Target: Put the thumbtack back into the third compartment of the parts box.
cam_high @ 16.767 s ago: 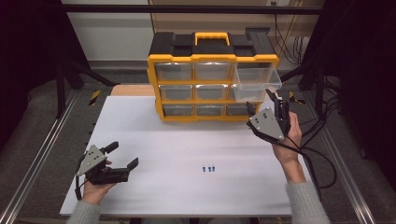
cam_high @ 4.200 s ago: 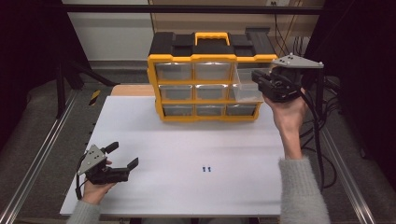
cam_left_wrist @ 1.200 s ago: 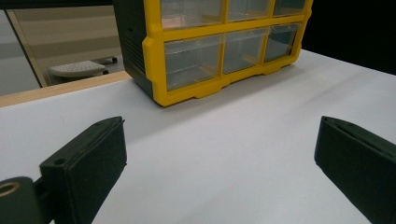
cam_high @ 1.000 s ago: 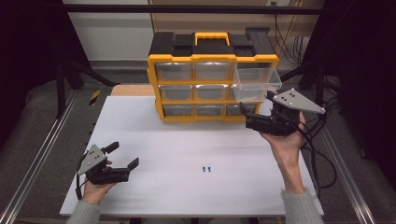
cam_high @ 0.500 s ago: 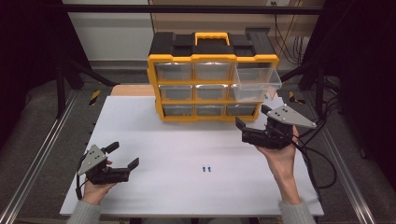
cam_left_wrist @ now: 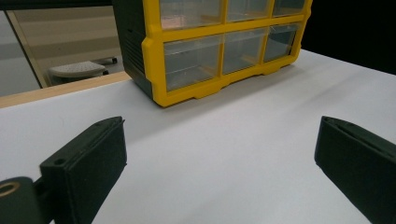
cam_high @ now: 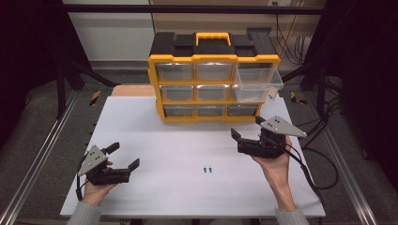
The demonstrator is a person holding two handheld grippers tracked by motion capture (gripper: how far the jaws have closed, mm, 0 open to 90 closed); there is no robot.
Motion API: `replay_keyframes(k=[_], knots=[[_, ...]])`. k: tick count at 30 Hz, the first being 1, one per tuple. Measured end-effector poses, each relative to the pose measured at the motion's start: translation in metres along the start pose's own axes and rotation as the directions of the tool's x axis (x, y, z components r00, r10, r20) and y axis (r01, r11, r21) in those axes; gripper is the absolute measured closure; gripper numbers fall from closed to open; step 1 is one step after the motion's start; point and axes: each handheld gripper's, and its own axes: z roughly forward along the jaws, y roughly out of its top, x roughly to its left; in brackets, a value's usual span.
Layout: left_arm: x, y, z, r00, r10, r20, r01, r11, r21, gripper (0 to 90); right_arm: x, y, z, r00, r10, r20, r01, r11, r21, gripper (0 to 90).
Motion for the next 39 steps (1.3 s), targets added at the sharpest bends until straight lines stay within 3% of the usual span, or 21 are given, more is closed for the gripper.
replay_keyframes(k=[20, 39], knots=[[0.000, 0.000, 0.001, 1.0000, 0.000, 0.001, 0.000, 1.0000, 0.002, 1.8, 0.011, -0.029, 0.013, 0.9993, 0.011, -0.034, -0.009, 0.9979, 0.064, 10.4], [0.000, 0.000, 0.001, 1.0000, -0.001, 0.001, 0.001, 1.0000, 0.002, 1.8, 0.031, -0.049, 0.026, 0.9958, -0.018, -0.089, 0.028, 0.9932, 0.113, 11.4]])
